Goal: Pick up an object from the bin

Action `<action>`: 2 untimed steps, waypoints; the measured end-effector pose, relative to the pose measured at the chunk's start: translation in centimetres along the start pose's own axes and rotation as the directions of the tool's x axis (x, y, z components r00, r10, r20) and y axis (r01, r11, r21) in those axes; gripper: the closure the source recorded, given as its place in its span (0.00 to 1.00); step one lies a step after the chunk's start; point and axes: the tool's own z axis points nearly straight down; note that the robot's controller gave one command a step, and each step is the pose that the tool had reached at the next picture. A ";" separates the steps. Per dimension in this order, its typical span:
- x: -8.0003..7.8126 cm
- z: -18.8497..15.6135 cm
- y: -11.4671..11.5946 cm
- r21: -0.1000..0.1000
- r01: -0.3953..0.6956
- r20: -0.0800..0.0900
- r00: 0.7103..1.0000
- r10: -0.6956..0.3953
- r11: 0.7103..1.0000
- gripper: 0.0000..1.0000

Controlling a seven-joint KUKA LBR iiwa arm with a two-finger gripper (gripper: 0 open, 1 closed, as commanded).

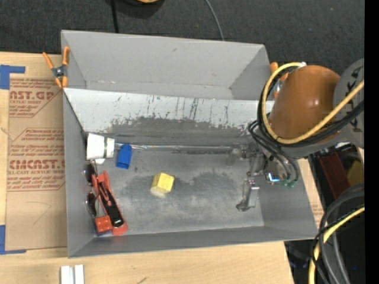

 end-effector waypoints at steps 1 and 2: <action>-0.2 -0.4 0.0 0.001 0.001 0.008 1.000 -0.001 1.000 0.00; -0.2 3.9 0.3 0.002 0.032 0.013 0.999 -0.032 0.999 0.00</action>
Offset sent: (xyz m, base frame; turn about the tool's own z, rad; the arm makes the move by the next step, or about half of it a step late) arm -0.0024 0.0053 -0.0921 -0.0655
